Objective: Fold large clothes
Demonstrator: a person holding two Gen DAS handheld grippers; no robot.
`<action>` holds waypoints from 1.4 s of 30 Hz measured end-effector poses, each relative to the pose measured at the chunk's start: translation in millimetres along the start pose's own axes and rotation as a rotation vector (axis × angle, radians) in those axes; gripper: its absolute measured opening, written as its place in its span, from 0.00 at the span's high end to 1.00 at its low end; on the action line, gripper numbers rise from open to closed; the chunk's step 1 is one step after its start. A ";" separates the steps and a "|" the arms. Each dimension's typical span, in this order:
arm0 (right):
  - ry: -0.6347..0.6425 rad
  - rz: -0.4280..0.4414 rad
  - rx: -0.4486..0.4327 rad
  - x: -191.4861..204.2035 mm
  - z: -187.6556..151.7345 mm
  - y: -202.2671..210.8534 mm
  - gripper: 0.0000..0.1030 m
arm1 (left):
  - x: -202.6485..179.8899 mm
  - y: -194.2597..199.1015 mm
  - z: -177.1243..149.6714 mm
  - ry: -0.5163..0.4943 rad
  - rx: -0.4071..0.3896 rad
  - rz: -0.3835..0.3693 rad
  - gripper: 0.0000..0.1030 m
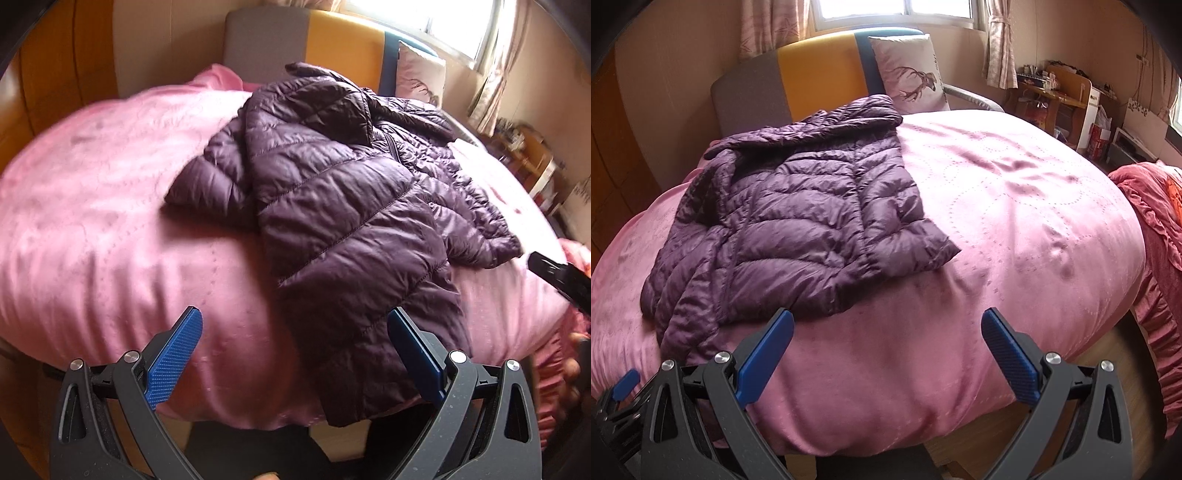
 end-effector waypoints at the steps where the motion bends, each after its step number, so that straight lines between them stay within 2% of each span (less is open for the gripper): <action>1: -0.005 -0.003 0.004 -5.0 6.5 -6.9 0.02 | 2.4 -1.8 -1.9 0.020 0.012 -0.038 0.04; 3: -0.008 -0.013 0.016 -12.0 17.1 -20.4 0.02 | 4.5 -7.1 -7.0 0.053 0.044 -0.117 0.04; 5: -0.019 -0.017 0.029 -18.8 30.0 -37.0 0.02 | 2.0 -13.1 -11.1 0.052 0.074 -0.157 0.10; 6: -0.022 -0.010 0.036 -20.6 35.0 -43.7 0.02 | -0.1 -17.5 -13.1 0.038 0.089 -0.153 0.15; 9: -0.022 0.019 0.074 -19.9 47.9 -67.8 0.03 | -7.6 -27.4 -16.9 -0.008 0.099 -0.135 0.19; 10: -0.018 0.025 0.091 -18.4 50.5 -77.4 0.07 | -9.6 -28.6 -16.5 -0.022 0.092 -0.125 0.25; 12: 0.008 0.047 0.110 -12.1 51.8 -90.3 0.18 | -15.4 -28.4 -14.2 -0.075 0.061 -0.087 0.57; 13: 0.031 0.055 0.108 -7.7 51.6 -93.1 0.29 | -18.8 -27.0 -12.4 -0.102 0.058 -0.106 0.82; 14: 0.059 0.071 0.098 -1.6 51.1 -91.9 0.38 | -19.0 -24.6 -9.5 -0.105 0.057 -0.122 0.86; 15: 0.093 0.101 0.099 4.9 50.3 -89.5 0.51 | -16.7 -17.7 -4.5 -0.093 0.048 -0.163 0.93; 17: 0.142 0.106 0.096 10.2 47.4 -84.2 0.61 | -6.7 -3.3 7.6 -0.073 0.015 -0.201 0.95; 19: 0.182 0.119 0.094 11.4 44.8 -80.4 0.70 | 16.7 20.3 27.1 -0.020 -0.052 -0.235 0.95; 22: 0.222 0.123 0.091 5.9 39.8 -72.3 0.77 | 73.2 56.8 57.7 0.101 -0.162 -0.224 0.95; 26: 0.286 0.102 0.088 -1.3 29.0 -58.6 0.81 | 163.1 93.6 88.5 0.267 -0.279 -0.125 0.95; 28: 0.320 0.058 0.087 -8.3 22.8 -51.9 0.83 | 206.6 113.0 96.4 0.336 -0.318 -0.082 0.96; 30: 0.330 0.021 0.093 -20.3 15.8 -45.7 0.85 | 225.2 124.7 97.2 0.363 -0.337 -0.057 0.96; 33: 0.319 0.016 0.133 -39.3 5.5 -37.2 0.85 | 251.6 137.3 91.9 0.392 -0.340 0.030 0.96; 37: 0.339 -0.004 0.197 -59.2 -9.0 -29.7 0.85 | 294.3 126.8 81.5 0.489 -0.290 0.146 0.96; 39: 0.356 0.005 0.227 -61.7 -16.7 -25.0 0.85 | 321.8 117.6 76.0 0.524 -0.261 0.261 0.93; 41: 0.366 0.013 0.253 -61.3 -17.3 -24.2 0.83 | 341.6 104.4 64.6 0.584 -0.203 0.359 0.85; 42: 0.365 0.026 0.275 -61.9 -14.8 -24.2 0.73 | 347.9 100.2 59.5 0.611 -0.184 0.379 0.71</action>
Point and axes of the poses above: each gripper's, at about its wrist camera, not at the fingertips, and y roughly against the way its jaws point, x to its left, z to its top, the point moved 8 cm from there along -y, roughly the way its jaws point, and after that the axes turned 11 degrees about x, right-handed, at the moved point
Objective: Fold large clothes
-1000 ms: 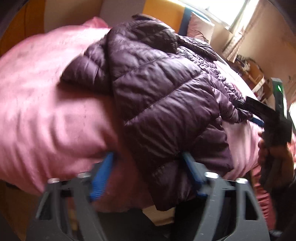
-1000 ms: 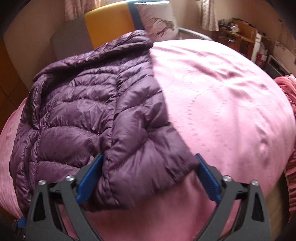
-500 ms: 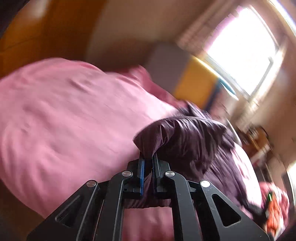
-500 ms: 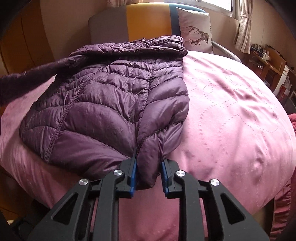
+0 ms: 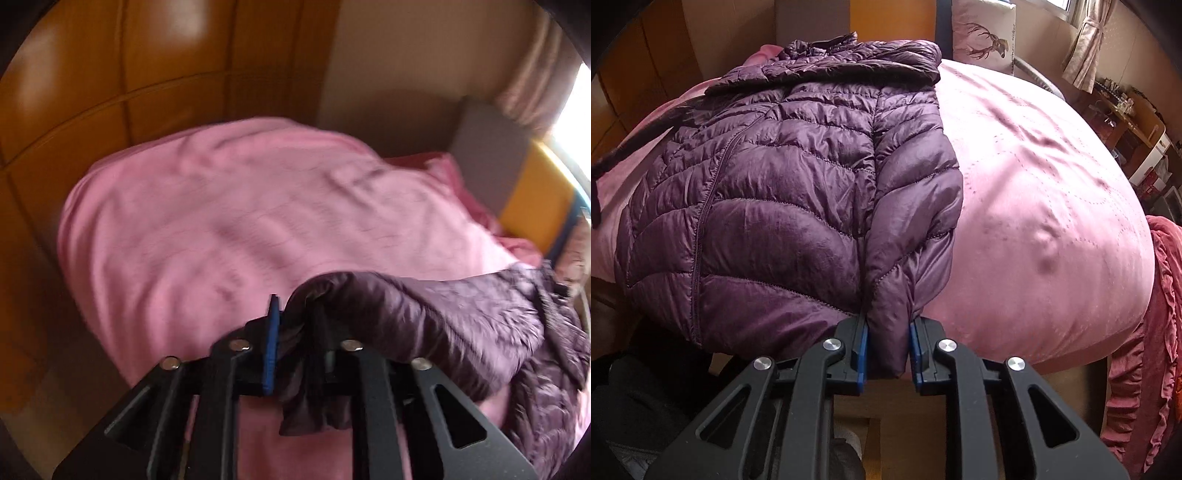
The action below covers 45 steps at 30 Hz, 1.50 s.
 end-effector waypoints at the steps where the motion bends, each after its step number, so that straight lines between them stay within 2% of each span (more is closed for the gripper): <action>1: -0.010 0.010 0.012 -4.3 4.3 2.2 0.63 | 7.5 -1.7 -2.1 0.024 0.007 0.020 0.45; 3: -0.024 0.003 0.004 -15.4 15.6 12.5 0.59 | 23.8 7.8 -3.9 0.079 -0.048 0.055 0.19; 4: -0.027 -0.010 -0.006 -19.5 19.3 18.1 0.54 | 28.3 18.9 -5.2 0.094 -0.102 0.060 0.19; 5: -0.031 -0.022 -0.022 -22.1 19.1 25.5 0.52 | 27.0 25.2 -6.6 0.087 -0.120 0.050 0.19; 8: -0.044 -0.062 -0.087 -28.0 34.9 41.9 0.46 | -2.3 37.4 -22.1 0.004 -0.117 -0.053 0.19; 10: -0.032 -0.073 -0.129 -21.3 50.4 47.9 0.44 | -35.2 36.1 -41.4 -0.093 -0.091 -0.112 0.19; 12: -0.009 -0.069 -0.180 -8.9 69.0 52.7 0.38 | -69.6 29.8 -64.4 -0.186 -0.057 -0.118 0.19; 15: 0.058 -0.033 -0.236 26.1 90.0 50.3 0.33 | -114.7 18.7 -102.0 -0.283 0.036 -0.235 0.20; 18: 0.156 -0.040 -0.284 64.7 118.5 39.9 0.29 | -129.0 6.8 -114.1 -0.346 0.052 -0.200 0.20; 20: 0.200 -0.039 -0.311 89.3 136.7 31.7 0.29 | -116.8 -3.8 -104.4 -0.293 0.050 -0.178 0.20; 21: 0.220 -0.023 -0.322 102.1 147.8 26.7 0.29 | -105.5 -11.0 -96.1 -0.256 0.048 -0.141 0.20; 23: 0.240 -0.001 -0.338 123.1 166.9 19.9 0.29 | -75.1 -33.7 -78.4 -0.186 0.068 0.011 0.22; 24: 0.248 0.014 -0.345 133.4 178.0 16.2 0.29 | -57.2 -48.7 -69.2 -0.146 0.093 0.059 0.24; 27: 0.275 0.005 -0.378 161.7 216.0 5.1 0.29 | -26.3 -64.3 -43.8 -0.084 0.080 0.148 0.25; 29: 0.307 -0.031 -0.402 180.2 243.2 -3.2 0.29 | -22.0 -60.7 -34.5 -0.051 0.071 0.139 0.27; 32: 0.359 -0.119 -0.428 199.8 278.1 -18.9 0.29 | -28.0 -39.2 -31.6 0.005 0.023 0.021 0.26; 34: 0.403 -0.178 -0.419 213.3 300.4 -35.7 0.29 | -43.5 -27.3 -41.0 -0.014 0.003 -0.041 0.26; 35: 0.426 -0.198 -0.401 218.5 308.0 -45.3 0.30 | -54.0 -22.4 -46.4 -0.038 -0.002 -0.072 0.26; 37: 0.473 -0.236 -0.343 225.0 319.8 -68.5 0.59 | -78.4 -14.5 -61.4 -0.094 0.003 -0.133 0.26; 38: 0.481 -0.249 -0.312 224.4 323.5 -78.2 0.99 | -92.7 -11.9 -70.8 -0.126 0.014 -0.164 0.26; 39: 0.477 -0.252 -0.291 222.8 326.6 -83.9 0.99 | -108.5 -8.2 -82.3 -0.160 0.030 -0.200 0.26; 40: 0.452 -0.235 -0.309 217.5 330.7 -80.6 0.99 | -122.7 -7.3 -91.8 -0.190 0.047 -0.234 0.26; 45: 0.239 -0.163 -0.447 155.8 339.1 -21.3 0.99 | -186.7 -2.9 -132.7 -0.343 0.098 -0.323 0.26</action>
Point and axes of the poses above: each gripper's, at about its wrist camera, not at the fingertips, and y roughly against the way its jaws point, x to its left, z to its top, the point moved 8 cm from there along -y, roughly the way its jaws point, and after that the axes turned 11 degrees about x, right-handed, at the moved point
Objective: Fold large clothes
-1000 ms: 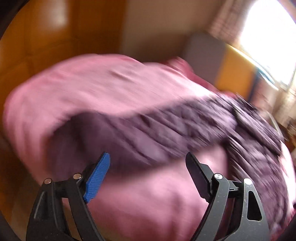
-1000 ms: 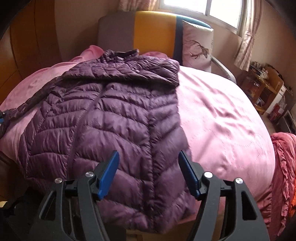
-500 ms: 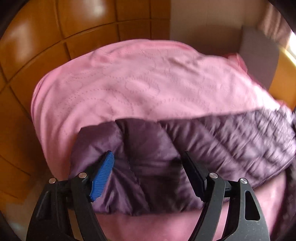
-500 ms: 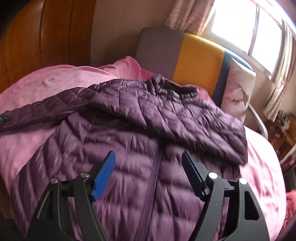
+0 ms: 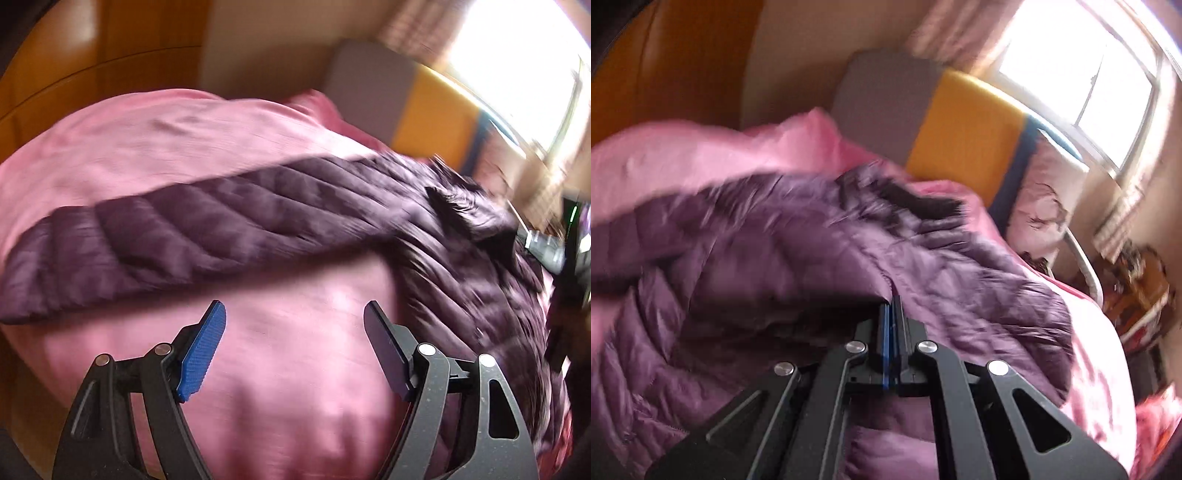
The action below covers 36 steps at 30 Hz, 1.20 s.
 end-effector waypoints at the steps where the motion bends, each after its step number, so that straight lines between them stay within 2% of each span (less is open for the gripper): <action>1: -0.059 -0.004 -0.023 -23.8 0.2 10.6 1.00 | -11.2 -4.2 -4.2 -0.017 0.014 -0.016 0.26; 3: -0.170 -0.021 -0.044 -71.3 -5.0 26.9 0.99 | -33.5 -12.9 -11.0 -0.052 0.043 -0.047 0.26; 6: -0.404 -0.021 -0.039 -160.6 -33.4 42.8 0.99 | -51.7 -24.8 -20.0 -0.079 0.089 -0.063 0.26; 9: -0.659 -0.021 -0.008 -248.9 -84.4 45.5 0.99 | -63.2 -34.1 -26.0 -0.071 0.133 -0.102 0.26; 10: -0.777 -0.006 0.012 -280.0 -111.5 42.0 0.99 | -63.6 -36.9 -26.8 -0.068 0.146 -0.110 0.26; 13: -1.038 0.047 0.045 -337.7 -176.5 32.3 0.99 | -66.7 -41.3 -31.3 -0.064 0.173 -0.130 0.26; 15: -1.161 0.076 0.061 -358.0 -214.2 27.3 0.92 | -68.6 -41.9 -34.5 -0.070 0.182 -0.128 0.26; 16: -1.212 0.097 0.075 -362.1 -232.8 23.1 0.78 | -70.0 -41.5 -37.1 -0.069 0.186 -0.131 0.26; 17: -1.237 0.107 0.094 -362.3 -245.4 22.3 0.66 | -71.1 -41.9 -38.3 -0.072 0.186 -0.132 0.28; 18: -1.244 0.114 0.109 -359.6 -256.0 21.8 0.49 | -73.8 -42.1 -40.3 -0.091 0.182 -0.120 0.30; 19: -1.230 0.129 0.117 -352.1 -262.9 22.8 0.41 | -77.0 -43.2 -42.3 -0.123 0.179 -0.097 0.32; 21: -1.162 0.177 0.145 -328.8 -265.2 24.4 0.39 | -81.8 -45.4 -44.3 -0.166 0.172 -0.072 0.39; 23: -1.083 0.262 0.170 -298.2 -258.2 22.3 0.36 | -86.3 -45.6 -44.2 -0.201 0.169 -0.074 0.59; 24: -1.024 0.331 0.192 -276.4 -253.3 22.9 0.36 | -90.1 -46.2 -42.2 -0.229 0.168 -0.082 0.67; 25: -0.968 0.381 0.211 -253.3 -249.3 26.0 0.36 | -92.6 -46.9 -40.2 -0.245 0.171 -0.092 0.80; 26: -0.915 0.418 0.230 -231.5 -245.7 29.1 0.36 | -94.0 -47.9 -37.2 -0.251 0.173 -0.096 0.89; 27: -0.865 0.442 0.251 -209.3 -245.3 34.5 0.37 | -95.5 -49.3 -32.2 -0.256 0.174 -0.095 0.92; 29: -0.742 0.473 0.307 -169.0 -243.2 41.9 0.51 | -95.0 -50.4 -25.6 -0.266 0.172 -0.090 0.96; 31: -0.628 0.474 0.347 -133.2 -243.1 52.4 0.83 | -90.0 -47.7 -19.2 -0.286 0.161 -0.067 0.97; 33: -0.565 0.468 0.351 -107.8 -245.5 67.3 0.90 | -80.9 -43.2 -11.4 -0.300 0.142 -0.024 0.97; 36: -0.497 0.504 0.346 -73.4 -251.1 89.6 0.93 | -61.9 -37.6 -2.6 -0.274 0.132 0.020 0.97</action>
Point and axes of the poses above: each gripper's, at about its wrist camera, not at the fingertips, and y roughly against the way its jaws point, x to its left, z to its top, the point moved 8 cm from there along -y, roughly the way its jaws point, and after that the axes turned 11 degrees about x, right-handed, at the moved point
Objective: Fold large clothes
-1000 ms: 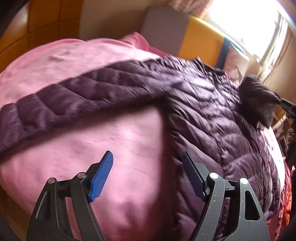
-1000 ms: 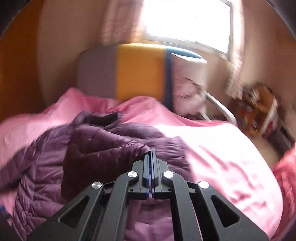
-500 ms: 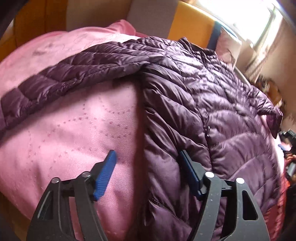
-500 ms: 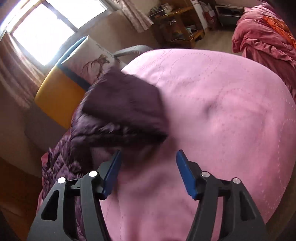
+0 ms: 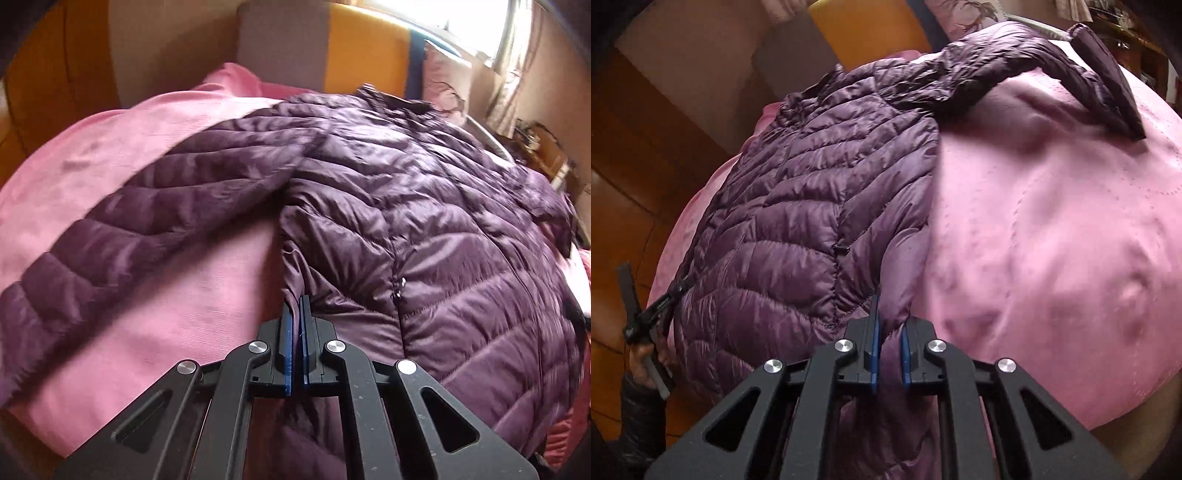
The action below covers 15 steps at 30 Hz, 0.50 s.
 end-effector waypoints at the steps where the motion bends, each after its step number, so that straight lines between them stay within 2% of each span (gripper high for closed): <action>1: 0.030 -0.027 0.007 4.8 -8.7 -1.7 0.93 | 5.0 -0.7 2.2 0.016 0.006 -0.006 0.97; 5: 0.054 -0.056 0.053 -0.8 -34.5 -8.7 0.93 | 4.9 -6.2 -18.3 -0.017 0.050 0.027 0.97; 8: 0.015 -0.064 0.051 -19.5 -29.2 -4.0 0.92 | -4.0 -0.5 -32.5 -0.020 0.039 -0.002 0.97; 9: -0.002 -0.054 0.049 -23.3 -25.8 -1.5 0.90 | -5.5 4.6 -34.7 -0.023 0.027 0.002 0.96; 10: -0.017 -0.042 0.043 -26.9 -23.0 3.1 0.86 | -5.1 9.1 -34.4 -0.016 0.020 0.002 0.89; 11: -0.031 -0.040 0.028 -32.8 -15.7 7.0 0.74 | -1.2 13.9 -33.9 0.002 0.011 -0.005 0.75; 12: -0.063 -0.040 -0.011 -41.1 -8.1 16.3 0.51 | 2.1 21.5 -32.7 0.037 -0.009 -0.027 0.64; 13: -0.101 -0.034 -0.051 -47.5 4.9 22.4 0.38 | 4.8 29.1 -29.1 0.068 -0.038 -0.045 0.44; 14: -0.147 -0.021 -0.097 -57.7 12.9 33.4 0.36 | 6.6 37.3 -26.0 0.089 -0.075 -0.057 0.39; 15: -0.196 0.001 -0.143 -68.7 21.5 43.7 0.31 | 5.2 47.5 -20.7 0.091 -0.119 -0.063 0.39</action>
Point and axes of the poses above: each gripper's, at about its wrist camera, not at the fingertips, and y roughly against the way its jaws point, x to its left, z to its top, the point moved 8 cm from there along -y, roughly the way its jaws point, and after that the axes turned 11 degrees about x, right-handed, at the moved point
